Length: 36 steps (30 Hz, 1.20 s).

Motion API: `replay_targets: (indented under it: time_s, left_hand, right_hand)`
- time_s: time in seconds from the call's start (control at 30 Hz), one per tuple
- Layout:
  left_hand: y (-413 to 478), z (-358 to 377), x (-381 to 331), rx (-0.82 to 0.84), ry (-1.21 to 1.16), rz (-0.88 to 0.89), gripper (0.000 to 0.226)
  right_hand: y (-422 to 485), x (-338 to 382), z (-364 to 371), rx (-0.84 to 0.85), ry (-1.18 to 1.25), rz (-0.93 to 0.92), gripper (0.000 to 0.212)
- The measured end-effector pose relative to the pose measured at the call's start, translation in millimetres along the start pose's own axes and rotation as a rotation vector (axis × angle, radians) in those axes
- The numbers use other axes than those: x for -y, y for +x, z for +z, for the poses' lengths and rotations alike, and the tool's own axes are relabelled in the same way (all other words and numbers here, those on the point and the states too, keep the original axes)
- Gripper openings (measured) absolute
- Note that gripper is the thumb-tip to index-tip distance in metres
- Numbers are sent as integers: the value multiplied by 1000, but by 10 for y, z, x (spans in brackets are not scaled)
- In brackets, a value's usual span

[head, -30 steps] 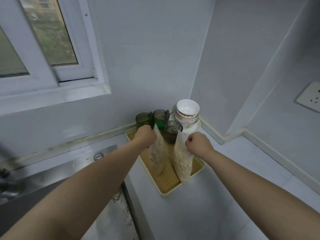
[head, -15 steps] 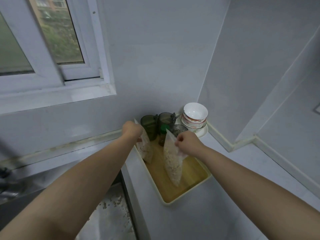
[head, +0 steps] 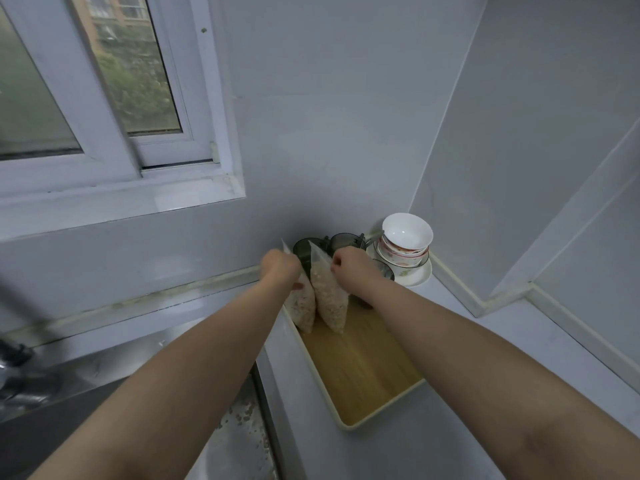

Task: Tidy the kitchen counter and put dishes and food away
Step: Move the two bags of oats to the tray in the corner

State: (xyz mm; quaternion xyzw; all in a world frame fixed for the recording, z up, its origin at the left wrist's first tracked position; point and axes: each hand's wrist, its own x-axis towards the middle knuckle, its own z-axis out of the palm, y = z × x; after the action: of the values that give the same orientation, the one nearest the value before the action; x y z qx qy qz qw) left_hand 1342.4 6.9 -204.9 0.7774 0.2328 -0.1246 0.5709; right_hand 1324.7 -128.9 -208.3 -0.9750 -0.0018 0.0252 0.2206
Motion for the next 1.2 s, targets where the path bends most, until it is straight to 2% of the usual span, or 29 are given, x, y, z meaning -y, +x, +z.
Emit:
replay_targets:
  time_s: [0.1, 0.17, 0.33, 0.4, 0.5, 0.6, 0.73, 0.9, 1.03, 1.2]
  left_hand:
    - [19, 21, -4, 8, 16, 1, 24]
    - [30, 26, 8, 12, 66, 34, 23]
    - [5, 55, 150, 128, 484, 301, 21]
    - [-34, 51, 202, 189, 508, 355, 24]
    - [-61, 8, 228, 128, 523, 400, 42]
    - [-104, -20, 260, 72, 526, 452, 46]
    - [-195, 7, 305, 58, 717, 619, 65]
    - [-410, 94, 296, 59, 956, 840, 60]
    - [-681, 153, 272, 55, 1097, 982, 60]
    - [-1089, 238, 306, -22, 1084, 1188, 61]
  right_hand:
    - [38, -7, 6, -68, -16, -12, 19]
    - [23, -40, 28, -52, -16, 13, 18]
    - [-47, -62, 29, -90, 66, 13, 14]
    - [-87, -63, 3, -98, 91, 19, 18]
    - [-179, -107, -28, -79, 107, 50, 23]
    - [-273, -190, -50, -78, 115, 93, 26]
    - [-431, -298, -118, -93, 144, 161, 23]
    - [-719, -395, -231, -152, 170, 186, 20]
    - [-1078, -431, -332, -233, 111, 131, 20]
    - [-1574, -481, -531, -356, -48, 70, 33]
